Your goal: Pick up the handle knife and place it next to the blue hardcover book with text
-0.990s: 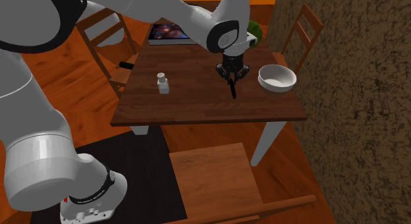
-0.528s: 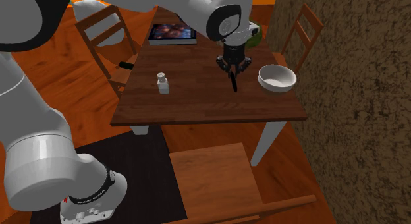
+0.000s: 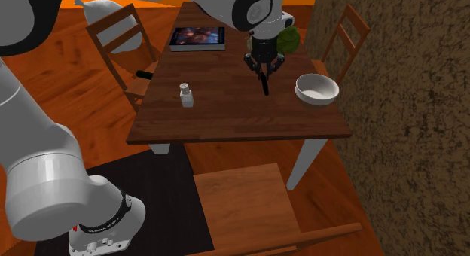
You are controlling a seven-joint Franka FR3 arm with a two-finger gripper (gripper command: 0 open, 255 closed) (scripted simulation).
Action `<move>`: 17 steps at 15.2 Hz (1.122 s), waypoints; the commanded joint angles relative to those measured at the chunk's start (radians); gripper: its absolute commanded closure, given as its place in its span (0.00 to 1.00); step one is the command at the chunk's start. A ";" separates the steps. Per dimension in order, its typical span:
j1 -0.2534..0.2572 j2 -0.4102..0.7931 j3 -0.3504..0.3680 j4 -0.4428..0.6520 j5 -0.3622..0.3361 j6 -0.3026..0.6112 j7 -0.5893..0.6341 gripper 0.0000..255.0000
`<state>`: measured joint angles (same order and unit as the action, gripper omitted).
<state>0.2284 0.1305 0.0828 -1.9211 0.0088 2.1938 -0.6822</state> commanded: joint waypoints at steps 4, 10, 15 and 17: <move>0.060 -0.026 0.043 -0.033 -0.021 0.007 0.115 1.00; 0.138 -0.026 0.102 -0.034 -0.053 0.005 0.267 1.00; 0.205 -0.002 0.149 -0.002 -0.084 -0.006 0.396 1.00; 0.233 0.015 0.167 0.019 -0.099 -0.014 0.448 1.00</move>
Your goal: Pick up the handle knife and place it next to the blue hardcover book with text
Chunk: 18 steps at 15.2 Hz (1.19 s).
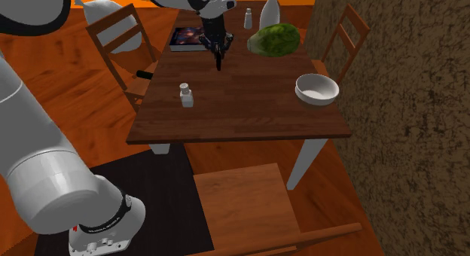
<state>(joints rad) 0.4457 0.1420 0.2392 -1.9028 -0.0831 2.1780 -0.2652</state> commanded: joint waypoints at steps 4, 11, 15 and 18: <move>0.074 0.047 0.043 0.057 -0.040 -0.019 0.133 1.00; 0.188 0.158 0.085 0.206 -0.106 -0.078 0.303 1.00; 0.262 0.241 0.099 0.324 -0.146 -0.126 0.390 1.00; 0.323 0.314 0.105 0.433 -0.176 -0.171 0.449 1.00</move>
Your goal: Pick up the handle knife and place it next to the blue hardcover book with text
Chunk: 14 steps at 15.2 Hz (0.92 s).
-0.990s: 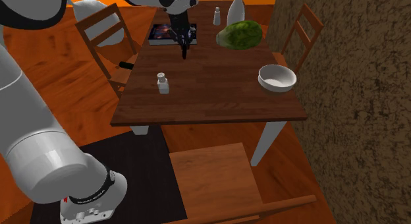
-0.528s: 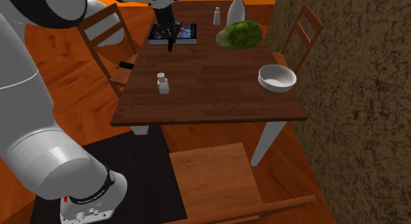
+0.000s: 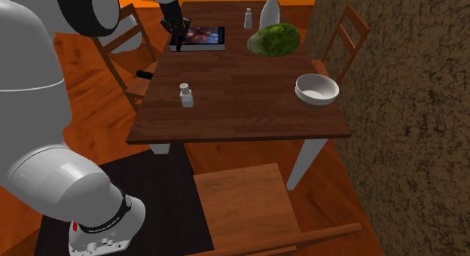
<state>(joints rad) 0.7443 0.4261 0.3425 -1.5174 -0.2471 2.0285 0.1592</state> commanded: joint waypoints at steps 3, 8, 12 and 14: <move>0.081 0.101 0.003 0.156 -0.036 -0.067 0.067 1.00; 0.079 0.114 -0.002 0.108 -0.045 -0.008 0.078 1.00; 0.078 0.127 -0.006 0.075 -0.053 0.038 0.087 1.00; 0.078 0.135 -0.008 0.061 -0.057 0.059 0.091 1.00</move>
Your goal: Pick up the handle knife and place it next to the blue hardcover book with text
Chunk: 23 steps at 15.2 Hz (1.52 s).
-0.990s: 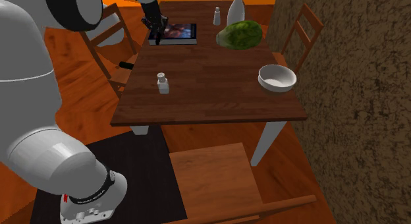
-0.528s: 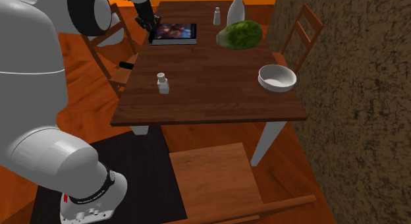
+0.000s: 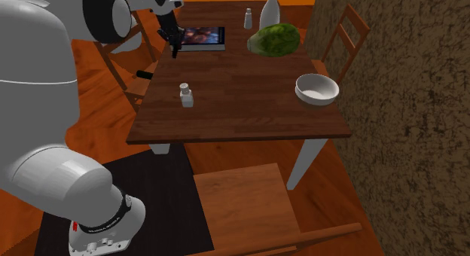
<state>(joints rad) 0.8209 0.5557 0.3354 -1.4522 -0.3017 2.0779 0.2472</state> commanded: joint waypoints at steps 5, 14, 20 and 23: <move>0.003 0.029 -0.008 -0.035 -0.015 0.063 0.015 1.00; 0.004 0.042 -0.012 -0.047 -0.022 0.087 0.021 1.00; 0.004 0.042 -0.012 -0.048 -0.022 0.087 0.021 0.00; 0.001 -0.010 0.001 -0.029 -0.001 0.018 0.009 0.00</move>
<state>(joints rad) 0.8260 0.5616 0.3331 -1.4888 -0.3102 2.1191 0.2647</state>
